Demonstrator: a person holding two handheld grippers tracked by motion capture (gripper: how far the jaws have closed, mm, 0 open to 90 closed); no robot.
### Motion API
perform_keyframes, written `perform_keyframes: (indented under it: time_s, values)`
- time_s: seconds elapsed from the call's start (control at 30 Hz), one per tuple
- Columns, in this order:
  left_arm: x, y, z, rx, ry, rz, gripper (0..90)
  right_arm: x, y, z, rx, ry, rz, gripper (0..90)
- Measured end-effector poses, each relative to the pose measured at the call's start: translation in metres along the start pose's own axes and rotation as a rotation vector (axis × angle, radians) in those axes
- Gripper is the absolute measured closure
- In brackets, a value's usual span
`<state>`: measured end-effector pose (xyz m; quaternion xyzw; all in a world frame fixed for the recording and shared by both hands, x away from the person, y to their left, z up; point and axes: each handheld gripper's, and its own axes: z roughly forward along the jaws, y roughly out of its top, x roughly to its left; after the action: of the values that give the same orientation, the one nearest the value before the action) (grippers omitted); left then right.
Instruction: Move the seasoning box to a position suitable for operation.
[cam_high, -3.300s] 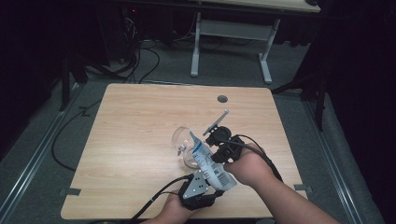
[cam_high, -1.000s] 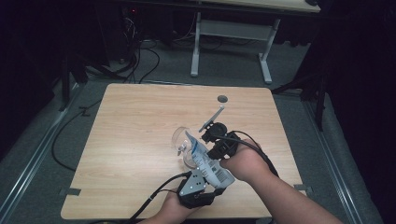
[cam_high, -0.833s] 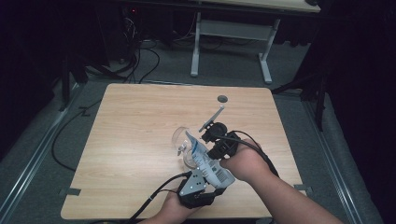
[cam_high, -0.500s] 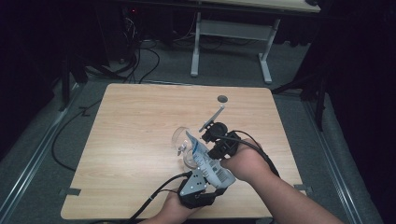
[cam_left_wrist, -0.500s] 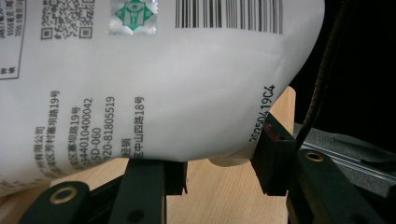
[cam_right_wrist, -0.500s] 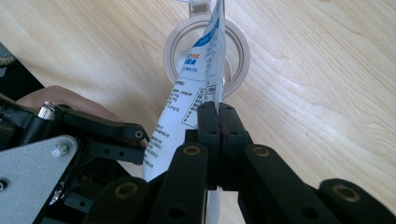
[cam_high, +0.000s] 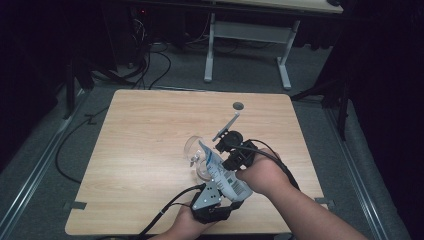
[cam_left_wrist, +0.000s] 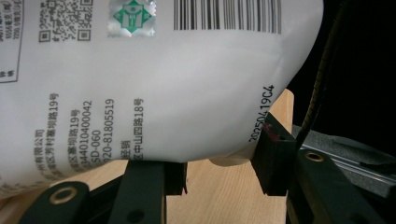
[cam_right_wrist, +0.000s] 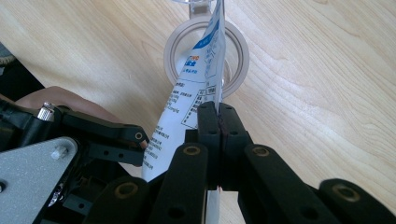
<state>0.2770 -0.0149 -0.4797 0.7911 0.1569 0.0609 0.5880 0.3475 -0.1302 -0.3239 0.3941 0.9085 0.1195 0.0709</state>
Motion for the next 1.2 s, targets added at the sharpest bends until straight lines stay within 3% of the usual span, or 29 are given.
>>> perform_keyframes:
  time_s: [1.2]
  values:
    - [0.0,0.0027,0.0029,-0.005,-0.003,0.001,60.9,-0.0006,0.0004,-0.0001,-0.002,-0.01,-0.003,90.0]
